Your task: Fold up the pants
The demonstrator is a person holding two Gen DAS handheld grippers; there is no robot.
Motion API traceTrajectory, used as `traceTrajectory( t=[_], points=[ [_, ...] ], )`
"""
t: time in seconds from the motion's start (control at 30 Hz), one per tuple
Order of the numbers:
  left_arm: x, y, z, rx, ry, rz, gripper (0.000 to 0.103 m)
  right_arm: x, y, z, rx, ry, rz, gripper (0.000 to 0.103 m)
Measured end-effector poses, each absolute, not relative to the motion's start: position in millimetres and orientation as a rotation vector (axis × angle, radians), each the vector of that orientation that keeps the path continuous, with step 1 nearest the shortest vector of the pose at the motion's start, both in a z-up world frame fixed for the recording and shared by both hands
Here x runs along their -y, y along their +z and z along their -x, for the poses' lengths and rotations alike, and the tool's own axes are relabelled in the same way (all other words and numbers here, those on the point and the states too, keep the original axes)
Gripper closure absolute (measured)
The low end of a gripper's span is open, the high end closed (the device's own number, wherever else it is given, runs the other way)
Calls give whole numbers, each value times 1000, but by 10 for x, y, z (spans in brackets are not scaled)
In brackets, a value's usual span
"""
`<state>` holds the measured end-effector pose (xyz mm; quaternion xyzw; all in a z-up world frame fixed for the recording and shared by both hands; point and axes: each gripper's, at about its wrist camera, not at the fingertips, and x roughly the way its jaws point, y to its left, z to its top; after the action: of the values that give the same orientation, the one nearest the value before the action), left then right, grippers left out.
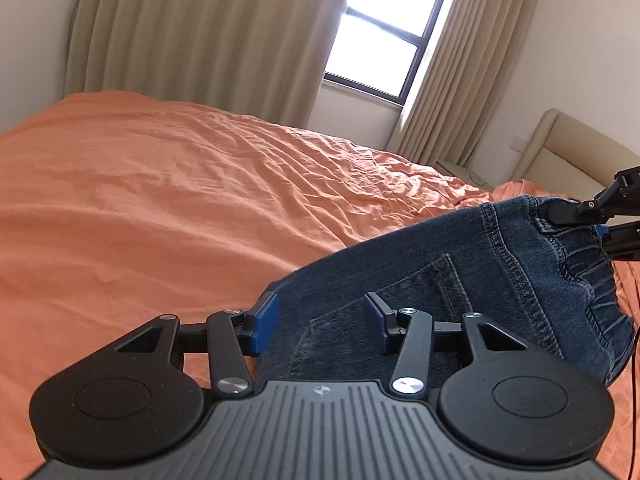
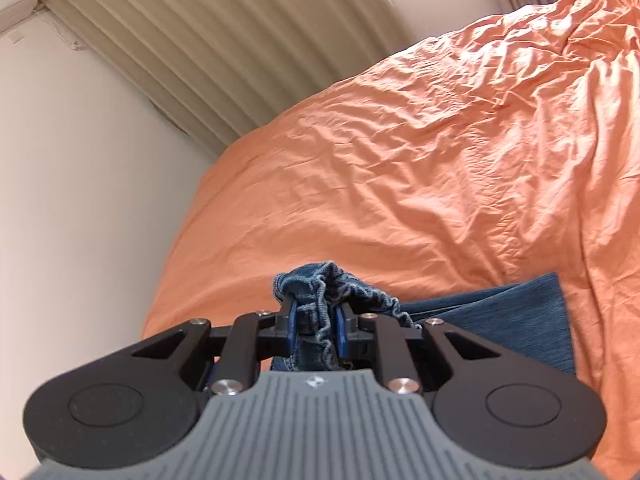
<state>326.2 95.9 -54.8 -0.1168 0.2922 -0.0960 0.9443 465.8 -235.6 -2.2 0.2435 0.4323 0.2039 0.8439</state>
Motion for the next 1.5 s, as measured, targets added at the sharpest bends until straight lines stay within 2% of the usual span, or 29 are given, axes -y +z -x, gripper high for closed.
traceTrajectory(
  t=[0.1, 0.3, 0.37, 0.5, 0.67, 0.83, 0.87, 0.93, 0.97, 1.07, 1.27, 1.37, 1.5],
  points=[
    [-815, -670, -3396, -637, -230, 183, 47, 2671, -298, -4749, -943, 346, -501, 89],
    [-587, -1006, -3642, -693, -266, 102, 47, 3187, -1314, -4939, -1048, 196, -577, 89],
    [-540, -1111, -3774, -725, -262, 86, 52, 3253, -1515, -4984, -1053, 187, -581, 89],
    [-509, -1258, -4010, -766, -253, 63, 60, 3285, -1707, -5080, -1059, 189, -562, 89],
    [-429, -1450, -4309, -852, -220, 9, 63, 3342, -1856, -5150, -1069, 183, -582, 89],
    [-261, -1517, -4429, -900, -182, -122, 65, 3309, -1860, -5149, -1067, 168, -563, 86],
    [-241, -1506, -4436, -903, -175, -136, 65, 3290, -1830, -5135, -1063, 169, -542, 84],
    [-224, -1461, -4427, -904, -160, -142, 64, 3268, -1741, -5067, -1042, 163, -501, 73],
    [-217, -1427, -4407, -902, -151, -146, 64, 3262, -1680, -5011, -1025, 161, -485, 72],
    [-165, -1336, -4310, -919, -106, -204, 62, 3221, -1465, -4823, -968, 137, -384, 73],
    [-143, -1021, -3883, -900, -158, -262, 50, 3208, -1118, -4183, -824, 184, -267, 72],
    [-96, -882, -3549, -890, -209, -314, 48, 3125, -1090, -3778, -751, 204, -228, 74],
    [-47, -779, -3085, -877, -291, -358, 41, 3013, -1243, -3358, -684, 185, -266, 74]
  ],
)
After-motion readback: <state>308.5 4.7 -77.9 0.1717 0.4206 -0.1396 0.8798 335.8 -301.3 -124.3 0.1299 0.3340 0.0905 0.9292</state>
